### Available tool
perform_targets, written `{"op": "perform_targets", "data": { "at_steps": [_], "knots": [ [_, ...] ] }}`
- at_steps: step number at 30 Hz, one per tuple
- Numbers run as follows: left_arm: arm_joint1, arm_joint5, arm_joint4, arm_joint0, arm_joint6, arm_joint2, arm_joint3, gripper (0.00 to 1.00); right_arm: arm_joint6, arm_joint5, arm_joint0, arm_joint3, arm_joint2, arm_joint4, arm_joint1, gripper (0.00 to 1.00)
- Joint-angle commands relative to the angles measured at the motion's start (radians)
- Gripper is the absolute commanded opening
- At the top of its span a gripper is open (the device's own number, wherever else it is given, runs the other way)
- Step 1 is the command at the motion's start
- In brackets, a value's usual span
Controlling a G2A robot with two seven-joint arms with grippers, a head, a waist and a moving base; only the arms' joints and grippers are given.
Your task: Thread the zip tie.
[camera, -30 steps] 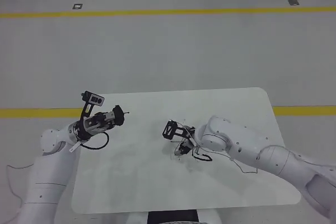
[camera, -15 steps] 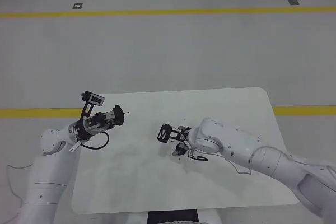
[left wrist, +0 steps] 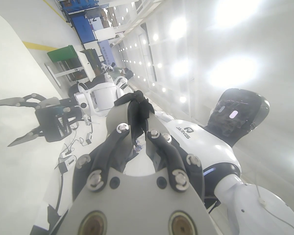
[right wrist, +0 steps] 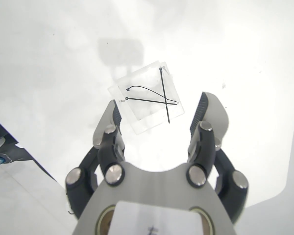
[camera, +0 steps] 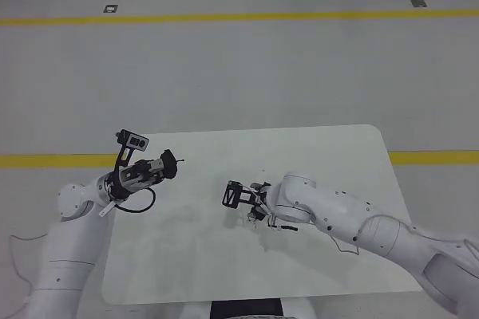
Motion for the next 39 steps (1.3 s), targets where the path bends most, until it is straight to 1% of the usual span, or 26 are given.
{"op": "perform_targets", "data": {
  "at_steps": [1, 6, 12, 16, 19, 24, 32, 33, 35, 39],
  "knots": [
    [0.000, 0.000, 0.000, 0.000, 0.000, 0.000, 0.000, 0.00, 0.002, -0.005, -0.008, 0.013, 0.006, 0.006, -0.005, 0.15],
    [0.000, 0.000, 0.000, 0.000, 0.000, 0.000, 0.000, 0.00, 0.012, -0.015, -0.019, 0.050, 0.015, 0.003, -0.023, 0.15],
    [0.000, 0.000, 0.000, 0.000, 0.000, 0.000, 0.000, 0.00, 0.021, -0.020, -0.029, 0.084, 0.017, -0.024, -0.049, 0.12],
    [0.000, 0.000, 0.000, 0.000, 0.000, 0.000, 0.000, 0.00, 0.022, -0.028, -0.035, 0.104, 0.013, -0.054, -0.068, 0.13],
    [0.000, 0.000, 0.000, 0.000, 0.000, 0.000, 0.000, 0.00, 0.020, -0.031, -0.041, 0.117, 0.008, -0.086, -0.081, 0.17],
    [0.000, 0.000, 0.000, 0.000, 0.000, 0.000, 0.000, 0.00, 0.025, -0.034, -0.049, 0.140, 0.004, -0.128, -0.103, 0.18],
    [0.000, 0.000, 0.000, 0.000, 0.000, 0.000, 0.000, 0.00, 0.032, -0.053, -0.060, 0.198, 0.006, -0.153, -0.142, 0.20],
    [0.000, 0.000, 0.000, 0.000, 0.000, 0.000, 0.000, 0.00, 0.030, -0.055, -0.061, 0.204, 0.007, -0.155, -0.145, 0.19],
    [0.000, 0.000, 0.000, 0.000, 0.000, 0.000, 0.000, 0.00, 0.026, -0.057, -0.064, 0.215, 0.011, -0.164, -0.153, 0.21],
    [0.000, 0.000, 0.000, 0.000, 0.000, 0.000, 0.000, 0.00, 0.045, -0.048, -0.067, 0.225, 0.007, -0.218, -0.166, 0.22]
  ]
}}
